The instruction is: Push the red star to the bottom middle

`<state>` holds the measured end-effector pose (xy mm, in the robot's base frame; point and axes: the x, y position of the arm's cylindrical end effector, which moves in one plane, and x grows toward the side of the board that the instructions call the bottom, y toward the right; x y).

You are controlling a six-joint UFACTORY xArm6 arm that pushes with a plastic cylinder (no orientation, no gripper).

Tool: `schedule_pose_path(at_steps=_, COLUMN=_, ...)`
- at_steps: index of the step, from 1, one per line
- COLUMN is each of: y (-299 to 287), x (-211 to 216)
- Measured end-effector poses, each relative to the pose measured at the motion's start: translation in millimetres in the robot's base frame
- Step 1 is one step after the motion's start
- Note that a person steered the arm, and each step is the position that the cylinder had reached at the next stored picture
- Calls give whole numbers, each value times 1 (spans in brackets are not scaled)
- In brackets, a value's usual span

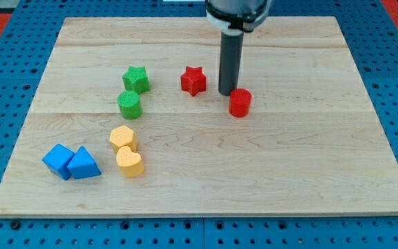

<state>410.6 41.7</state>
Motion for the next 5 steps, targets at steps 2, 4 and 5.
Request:
schedule_pose_path(at_steps=2, y=-28, x=-61)
schedule_pose_path(at_steps=4, y=-74, x=6)
schedule_pose_path(at_steps=5, y=-79, x=45)
